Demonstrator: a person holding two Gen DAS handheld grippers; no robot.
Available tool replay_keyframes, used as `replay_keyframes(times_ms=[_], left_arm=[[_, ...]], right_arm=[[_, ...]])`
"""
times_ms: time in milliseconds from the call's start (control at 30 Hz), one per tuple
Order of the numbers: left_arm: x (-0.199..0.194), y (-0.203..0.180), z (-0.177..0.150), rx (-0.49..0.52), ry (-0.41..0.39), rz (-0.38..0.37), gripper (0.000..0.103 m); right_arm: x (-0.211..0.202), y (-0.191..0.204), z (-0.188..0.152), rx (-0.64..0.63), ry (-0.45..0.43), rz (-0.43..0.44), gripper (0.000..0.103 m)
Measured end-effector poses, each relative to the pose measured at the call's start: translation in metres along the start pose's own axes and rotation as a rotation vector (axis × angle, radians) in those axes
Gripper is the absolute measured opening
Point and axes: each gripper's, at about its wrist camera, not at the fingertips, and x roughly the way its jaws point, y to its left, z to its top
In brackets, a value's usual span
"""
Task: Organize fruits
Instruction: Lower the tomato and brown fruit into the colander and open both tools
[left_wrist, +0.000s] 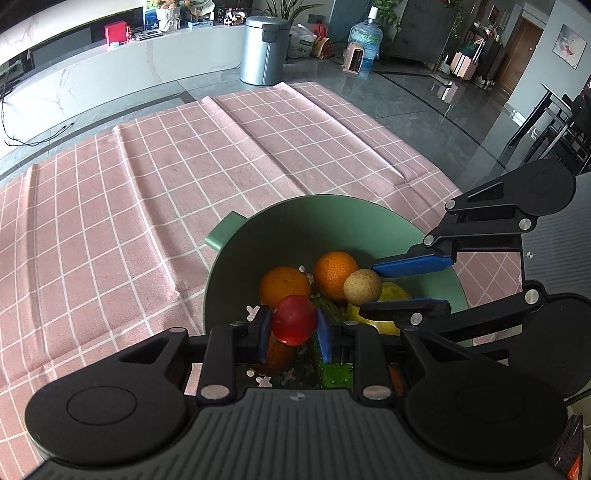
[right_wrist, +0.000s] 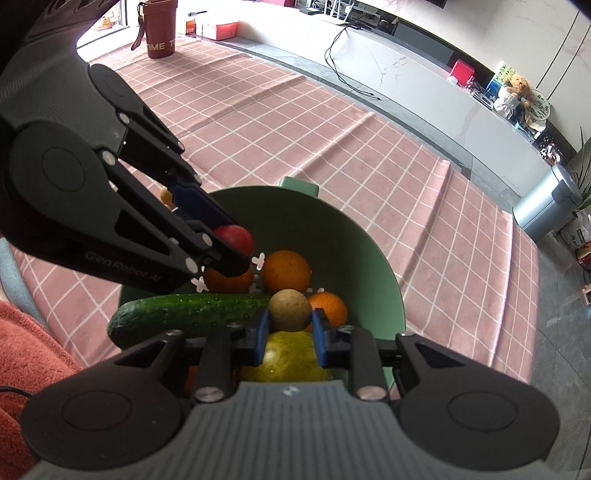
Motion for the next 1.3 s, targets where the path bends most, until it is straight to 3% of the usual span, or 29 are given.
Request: replay_keyframes(times_ms=[667, 767, 867, 1133, 1300], left_arm=[[0.025, 0.002, 0.000, -0.006, 0.026, 0.012, 0.029], [0.023, 0.003, -0.002, -0.018, 0.019, 0.013, 0.035], [0.018, 0.006, -0.002, -0.042, 0.014, 0.008, 0.044], [-0.011, 0.011, -0.002, -0.068, -0.036, -0.001, 0.045], [-0.041, 0.010, -0.005, -0.038, -0.085, 0.024, 0.045]], right_arm=[[0.030, -0.009, -0.005, 0.036, -0.006, 0.044, 0.021], [0.028, -0.007, -0.004, 0.034, -0.004, 0.035, 0.023], [0.026, -0.006, -0.003, 0.033, -0.002, 0.017, 0.032], [0.008, 0.001, 0.000, 0.038, -0.021, -0.015, 0.054], [-0.011, 0.007, 0.005, 0.062, -0.047, -0.043, 0.059]])
